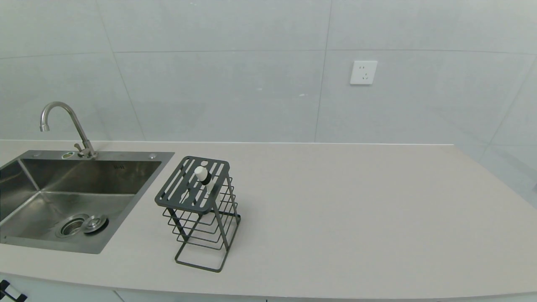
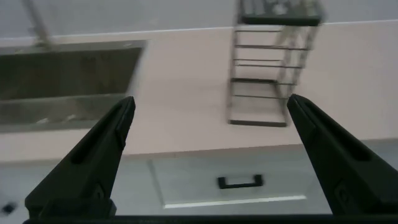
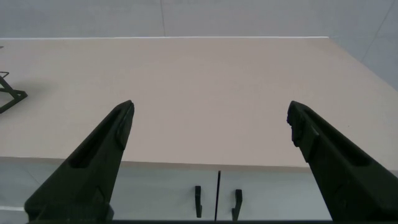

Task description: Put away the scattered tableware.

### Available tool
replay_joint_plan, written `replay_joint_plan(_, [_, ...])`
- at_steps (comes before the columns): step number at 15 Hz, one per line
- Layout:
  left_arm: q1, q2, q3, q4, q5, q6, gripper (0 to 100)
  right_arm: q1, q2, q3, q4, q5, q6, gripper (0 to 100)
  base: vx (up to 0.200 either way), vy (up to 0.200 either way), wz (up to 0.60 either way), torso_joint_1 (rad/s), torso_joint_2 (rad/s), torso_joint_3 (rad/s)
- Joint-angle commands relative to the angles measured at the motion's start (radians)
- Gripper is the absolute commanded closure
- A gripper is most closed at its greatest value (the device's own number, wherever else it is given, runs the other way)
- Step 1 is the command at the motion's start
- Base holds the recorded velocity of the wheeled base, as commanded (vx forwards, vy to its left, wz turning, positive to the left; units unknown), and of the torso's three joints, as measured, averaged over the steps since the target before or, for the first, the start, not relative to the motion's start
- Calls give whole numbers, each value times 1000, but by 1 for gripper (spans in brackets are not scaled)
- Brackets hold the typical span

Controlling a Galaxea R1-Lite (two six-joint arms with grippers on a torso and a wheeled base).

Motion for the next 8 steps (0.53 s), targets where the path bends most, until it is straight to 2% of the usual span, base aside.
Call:
replay_joint_plan(1, [0,-12,4,6,6,-17,0,0,2,0,0,0,0,0,0,0,0,0,0,0])
replay_joint_plan(8, [0,-12,4,6,3,-20,0,0,2,0,1,1,-3,0,0,0,0,0,0,0])
